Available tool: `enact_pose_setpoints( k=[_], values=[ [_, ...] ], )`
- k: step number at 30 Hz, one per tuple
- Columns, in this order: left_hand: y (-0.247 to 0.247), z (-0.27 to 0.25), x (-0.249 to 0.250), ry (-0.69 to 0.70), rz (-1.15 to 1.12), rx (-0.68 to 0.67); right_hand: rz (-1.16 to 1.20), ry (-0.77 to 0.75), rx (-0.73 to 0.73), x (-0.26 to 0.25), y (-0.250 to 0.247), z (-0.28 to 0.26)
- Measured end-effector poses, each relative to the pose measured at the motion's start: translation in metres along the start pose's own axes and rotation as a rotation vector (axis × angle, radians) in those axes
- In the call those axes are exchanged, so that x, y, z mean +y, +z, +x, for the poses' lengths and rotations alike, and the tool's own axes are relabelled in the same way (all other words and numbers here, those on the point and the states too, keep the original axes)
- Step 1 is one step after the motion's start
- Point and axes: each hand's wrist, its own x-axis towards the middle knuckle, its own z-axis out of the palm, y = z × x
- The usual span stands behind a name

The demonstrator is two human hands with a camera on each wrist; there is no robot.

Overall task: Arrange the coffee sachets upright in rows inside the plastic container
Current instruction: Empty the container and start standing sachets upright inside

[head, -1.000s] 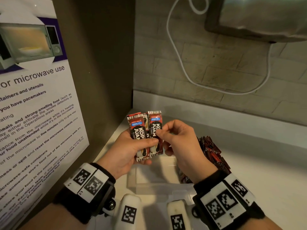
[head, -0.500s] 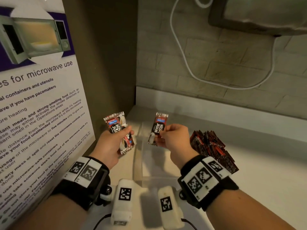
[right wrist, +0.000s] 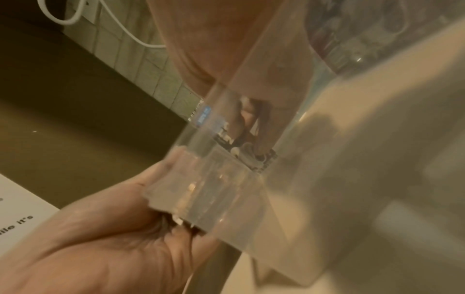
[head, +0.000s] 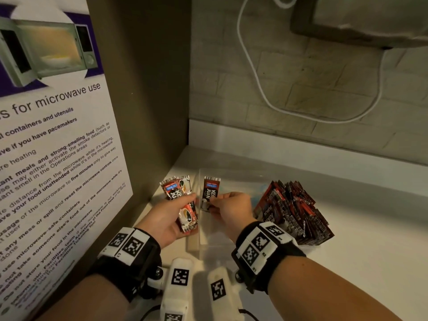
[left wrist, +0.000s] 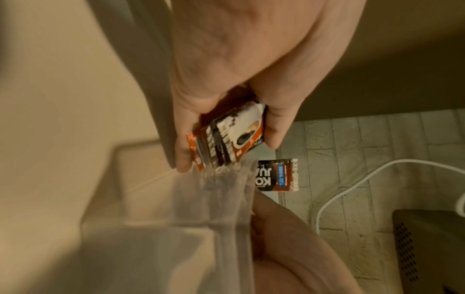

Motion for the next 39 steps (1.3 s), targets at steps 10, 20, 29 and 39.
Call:
enact_pose_setpoints(
  k=[10, 20, 29, 39],
  values=[
    [0.001, -0.002, 0.000, 0.001, 0.009, 0.032, 0.067, 0.130, 0.023, 0.001, 0.000, 0.005],
    [0.000, -0.003, -0.002, 0.041, -0.029, 0.040, 0.009, 0.113, 0.015, 0.002, 0.000, 0.008],
    [-0.006, -0.009, 0.013, 0.279, -0.082, 0.108, 0.073, 0.115, -0.044, -0.019, -0.020, -0.011],
    [0.016, -0.029, 0.017, 0.561, 0.181, -0.047, -0.006, -0.282, -0.364, -0.065, -0.021, -0.074]
  ],
)
